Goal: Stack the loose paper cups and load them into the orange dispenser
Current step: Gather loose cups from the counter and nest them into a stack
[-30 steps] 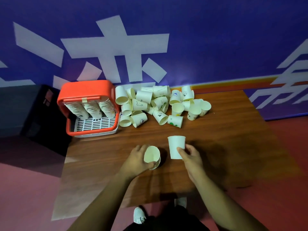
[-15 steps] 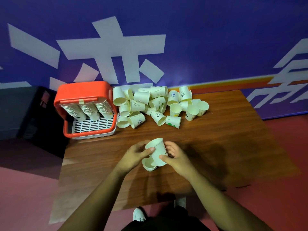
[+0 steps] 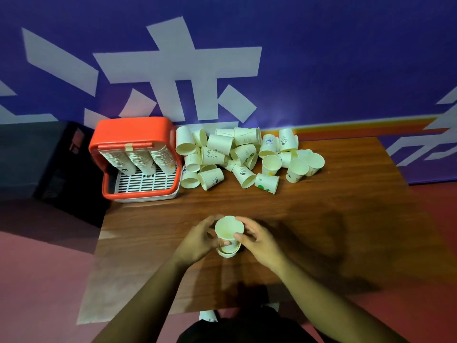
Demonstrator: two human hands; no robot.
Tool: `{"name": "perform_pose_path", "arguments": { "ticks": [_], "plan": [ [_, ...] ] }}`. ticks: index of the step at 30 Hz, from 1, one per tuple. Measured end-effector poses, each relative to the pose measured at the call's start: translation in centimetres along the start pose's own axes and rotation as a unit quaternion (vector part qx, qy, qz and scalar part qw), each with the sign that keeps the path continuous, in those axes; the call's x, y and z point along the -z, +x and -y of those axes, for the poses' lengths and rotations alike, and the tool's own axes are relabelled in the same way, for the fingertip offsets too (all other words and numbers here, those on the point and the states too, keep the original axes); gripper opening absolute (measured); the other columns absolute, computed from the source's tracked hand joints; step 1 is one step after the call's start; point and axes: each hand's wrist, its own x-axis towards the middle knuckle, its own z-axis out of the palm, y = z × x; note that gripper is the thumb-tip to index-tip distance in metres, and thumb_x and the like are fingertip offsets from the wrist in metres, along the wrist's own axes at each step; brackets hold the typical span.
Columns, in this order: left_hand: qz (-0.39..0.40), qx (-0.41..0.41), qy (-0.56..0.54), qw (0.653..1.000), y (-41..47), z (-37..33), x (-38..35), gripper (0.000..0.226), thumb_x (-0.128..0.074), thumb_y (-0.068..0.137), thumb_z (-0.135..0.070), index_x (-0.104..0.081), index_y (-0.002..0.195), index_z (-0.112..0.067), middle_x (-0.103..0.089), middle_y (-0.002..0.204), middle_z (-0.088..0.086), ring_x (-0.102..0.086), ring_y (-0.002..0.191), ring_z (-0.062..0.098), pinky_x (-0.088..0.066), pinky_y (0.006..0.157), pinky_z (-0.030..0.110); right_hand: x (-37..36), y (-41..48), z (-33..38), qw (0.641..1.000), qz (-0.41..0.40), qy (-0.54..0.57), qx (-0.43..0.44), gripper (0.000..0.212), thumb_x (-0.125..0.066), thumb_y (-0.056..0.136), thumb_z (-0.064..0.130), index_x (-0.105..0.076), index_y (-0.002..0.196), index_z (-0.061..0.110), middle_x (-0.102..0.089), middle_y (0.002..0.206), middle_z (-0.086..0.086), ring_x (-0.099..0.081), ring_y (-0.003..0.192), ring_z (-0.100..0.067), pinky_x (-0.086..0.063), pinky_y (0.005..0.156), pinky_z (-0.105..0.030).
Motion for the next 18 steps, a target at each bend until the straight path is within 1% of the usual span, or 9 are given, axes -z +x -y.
{"name": "perform_pose_path", "arguments": {
  "ticks": [2, 5, 8, 9, 12, 14, 16, 17, 18],
  "plan": [
    [0.012, -0.001, 0.008, 1.0, 0.2, 0.5, -0.4, 0.067, -0.086, 0.075, -0.034, -0.055, 0.135, -0.028, -0.061, 0.13, -0.01, -0.06, 0.115, 0.009, -0.054, 0.09, 0.027, -0.1, 0.1, -0.2, 1.0, -0.002, -0.029, 0.003, 0.046, -0.067, 0.09, 0.03, -0.052, 0.133, 0.035, -0.051, 0.135, 0.015, -0.047, 0.123, -0.004, -0.038, 0.097, -0.016],
    [0.018, 0.009, 0.022, 1.0, 0.3, 1.8, -0.9, 0.077, -0.085, 0.076, -0.035, -0.048, 0.144, -0.03, -0.054, 0.138, -0.01, -0.054, 0.123, 0.01, -0.053, 0.096, 0.03, -0.3, 0.2, -0.9, 0.999, 0.005, -0.029, -0.016, 0.062, -0.071, 0.086, 0.033, -0.045, 0.142, 0.035, -0.047, 0.137, 0.02, -0.043, 0.127, -0.002, -0.038, 0.107, -0.025],
    [0.031, 0.018, 0.047, 0.998, 0.1, 2.4, -1.2, 0.088, -0.081, 0.073, -0.052, -0.041, 0.149, -0.033, -0.049, 0.14, -0.015, -0.052, 0.125, 0.01, -0.051, 0.099, 0.032, -0.4, 0.2, -2.2, 0.998, 0.012, -0.066, -0.01, 0.073, -0.067, 0.074, 0.055, -0.044, 0.142, 0.04, -0.048, 0.143, 0.018, -0.044, 0.132, -0.004, -0.039, 0.111, -0.034],
    [0.037, 0.024, 0.046, 0.998, 0.0, 2.7, -1.3, 0.092, -0.079, 0.07, -0.061, -0.039, 0.149, -0.035, -0.048, 0.141, -0.015, -0.051, 0.127, 0.011, -0.05, 0.102, 0.034, -0.5, 0.3, -2.8, 0.997, 0.017, -0.078, -0.011, 0.073, -0.066, 0.074, 0.056, -0.044, 0.141, 0.041, -0.048, 0.144, 0.018, -0.043, 0.133, -0.004, -0.04, 0.111, -0.035],
    [0.056, 0.054, 0.044, 0.996, -0.6, 4.0, -1.6, 0.094, -0.073, 0.067, -0.073, -0.035, 0.149, -0.044, -0.045, 0.149, -0.011, -0.048, 0.134, 0.012, -0.044, 0.111, 0.038, -0.7, 0.2, -3.5, 0.993, 0.023, -0.115, 0.0, 0.067, -0.073, 0.082, 0.039, -0.044, 0.143, 0.037, -0.046, 0.146, 0.016, -0.042, 0.133, -0.004, -0.038, 0.112, -0.03],
    [0.067, 0.067, 0.033, 0.995, -1.0, 4.3, -1.7, 0.088, -0.077, 0.071, -0.062, -0.033, 0.147, -0.048, -0.044, 0.15, -0.011, -0.047, 0.136, 0.012, -0.041, 0.114, 0.039, -0.8, 0.4, -3.9, 0.991, 0.031, -0.127, 0.01, 0.066, -0.073, 0.083, 0.033, -0.045, 0.143, 0.035, -0.044, 0.143, 0.021, -0.041, 0.131, -0.001, -0.037, 0.11, -0.022],
    [0.078, 0.081, 0.018, 0.994, -0.9, 4.6, -1.4, 0.082, -0.08, 0.079, -0.041, -0.034, 0.146, -0.047, -0.043, 0.151, -0.013, -0.046, 0.137, 0.008, -0.04, 0.115, 0.037, -0.6, 0.6, -4.0, 0.993, 0.037, -0.11, 0.009, 0.063, -0.074, 0.083, 0.033, -0.048, 0.141, 0.035, -0.044, 0.139, 0.025, -0.043, 0.129, -0.001, -0.038, 0.108, -0.021],
    [0.09, 0.087, 0.015, 0.992, -0.7, 4.7, -1.0, 0.081, -0.081, 0.08, -0.036, -0.034, 0.146, -0.044, -0.043, 0.151, -0.014, -0.046, 0.136, 0.003, -0.039, 0.115, 0.035, -0.4, 0.8, -4.0, 0.995, 0.036, -0.092, 0.004, 0.06, -0.073, 0.083, 0.034, -0.05, 0.139, 0.036, -0.046, 0.138, 0.025, -0.045, 0.129, -0.001, -0.04, 0.107, -0.022],
    [0.102, 0.095, 0.013, 0.99, -0.3, 4.7, -0.4, 0.082, -0.082, 0.079, -0.04, -0.035, 0.146, -0.041, -0.043, 0.151, -0.014, -0.047, 0.134, 0.0, -0.04, 0.114, 0.033, -0.1, 1.1, -3.7, 0.997, 0.031, -0.068, -0.007, 0.056, -0.072, 0.084, 0.035, -0.053, 0.136, 0.036, -0.05, 0.138, 0.021, -0.048, 0.128, -0.003, -0.042, 0.104, -0.021]
  ]
}}
